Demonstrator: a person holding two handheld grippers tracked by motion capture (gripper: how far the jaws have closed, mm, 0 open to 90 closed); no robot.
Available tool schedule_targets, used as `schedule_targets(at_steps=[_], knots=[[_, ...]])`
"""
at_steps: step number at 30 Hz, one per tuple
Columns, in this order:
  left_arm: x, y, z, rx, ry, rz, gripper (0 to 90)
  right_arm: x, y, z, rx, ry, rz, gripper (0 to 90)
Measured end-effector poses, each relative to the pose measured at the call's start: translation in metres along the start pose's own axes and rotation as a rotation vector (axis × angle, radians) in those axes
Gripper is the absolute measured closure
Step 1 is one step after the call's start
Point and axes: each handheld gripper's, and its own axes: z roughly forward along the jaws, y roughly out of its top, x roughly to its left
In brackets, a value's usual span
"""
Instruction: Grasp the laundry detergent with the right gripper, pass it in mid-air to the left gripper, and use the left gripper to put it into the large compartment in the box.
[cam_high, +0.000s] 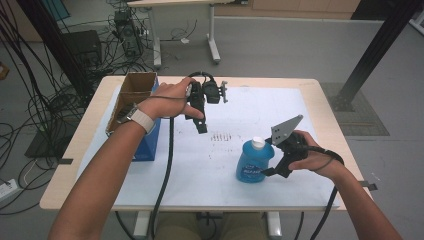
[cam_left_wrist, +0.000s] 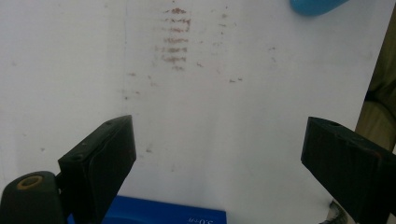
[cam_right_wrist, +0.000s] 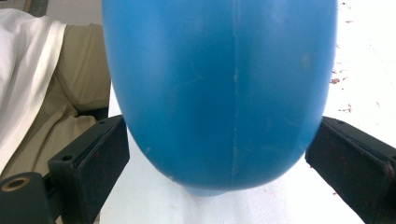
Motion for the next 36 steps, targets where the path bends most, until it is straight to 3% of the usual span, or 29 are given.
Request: schedule_targets(at_steps=[36], knots=[[0.0009,-0.0017,0.0007,-0.006,0.003,-0.003,10.5,-0.0003,-0.0008,0.0002,0.005,0.003,0.008,6.3]])
